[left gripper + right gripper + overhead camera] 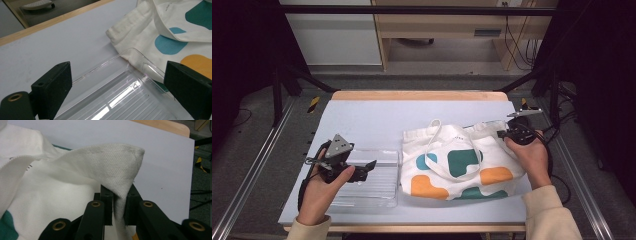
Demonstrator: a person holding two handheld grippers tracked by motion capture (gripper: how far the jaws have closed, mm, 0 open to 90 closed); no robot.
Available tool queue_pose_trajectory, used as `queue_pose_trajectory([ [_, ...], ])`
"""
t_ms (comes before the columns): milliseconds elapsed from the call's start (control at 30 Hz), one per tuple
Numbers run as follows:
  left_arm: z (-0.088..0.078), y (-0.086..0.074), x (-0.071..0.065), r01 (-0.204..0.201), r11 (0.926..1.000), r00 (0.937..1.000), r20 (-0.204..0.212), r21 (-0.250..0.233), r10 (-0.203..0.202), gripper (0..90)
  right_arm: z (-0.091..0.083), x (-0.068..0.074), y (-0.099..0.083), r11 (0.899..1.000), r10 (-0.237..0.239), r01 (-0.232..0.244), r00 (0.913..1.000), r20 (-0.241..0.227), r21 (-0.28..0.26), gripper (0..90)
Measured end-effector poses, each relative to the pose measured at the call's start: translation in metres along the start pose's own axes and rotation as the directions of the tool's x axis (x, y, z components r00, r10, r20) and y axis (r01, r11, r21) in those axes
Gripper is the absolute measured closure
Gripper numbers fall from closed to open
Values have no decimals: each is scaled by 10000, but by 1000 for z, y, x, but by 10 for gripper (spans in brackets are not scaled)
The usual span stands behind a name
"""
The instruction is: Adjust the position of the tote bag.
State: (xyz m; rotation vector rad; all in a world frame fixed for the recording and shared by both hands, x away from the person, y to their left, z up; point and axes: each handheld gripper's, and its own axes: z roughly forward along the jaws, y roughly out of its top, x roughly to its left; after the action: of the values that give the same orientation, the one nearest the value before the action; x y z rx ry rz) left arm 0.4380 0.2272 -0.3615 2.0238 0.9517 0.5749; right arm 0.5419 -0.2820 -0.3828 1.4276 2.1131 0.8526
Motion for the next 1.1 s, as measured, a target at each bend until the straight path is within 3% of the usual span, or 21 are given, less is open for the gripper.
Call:
queue_pose_trajectory([
  [233, -1, 1, -1, -52, 10000, 10000, 29, -20, 52, 82, -21, 10, -4, 9959, -88, 83, 9999, -57, -898, 848],
  [533, -4, 2, -2, -46, 9999, 10000, 20, -126, 46, 82, -47, 24, -11, 9833, -298, 279, 9995, -82, -1798, 855],
  [900, -5, 8, -8, -273, 9994, 9996, 44, -202, 274, 82, -73, 41, -24, 9616, -807, 711, 9964, -254, -2652, 860],
  [1100, 9, 24, -21, -641, 9979, 9969, 451, -57, 643, 82, -83, 50, -36, 9443, -1137, 919, 9922, -512, -3159, 861],
])
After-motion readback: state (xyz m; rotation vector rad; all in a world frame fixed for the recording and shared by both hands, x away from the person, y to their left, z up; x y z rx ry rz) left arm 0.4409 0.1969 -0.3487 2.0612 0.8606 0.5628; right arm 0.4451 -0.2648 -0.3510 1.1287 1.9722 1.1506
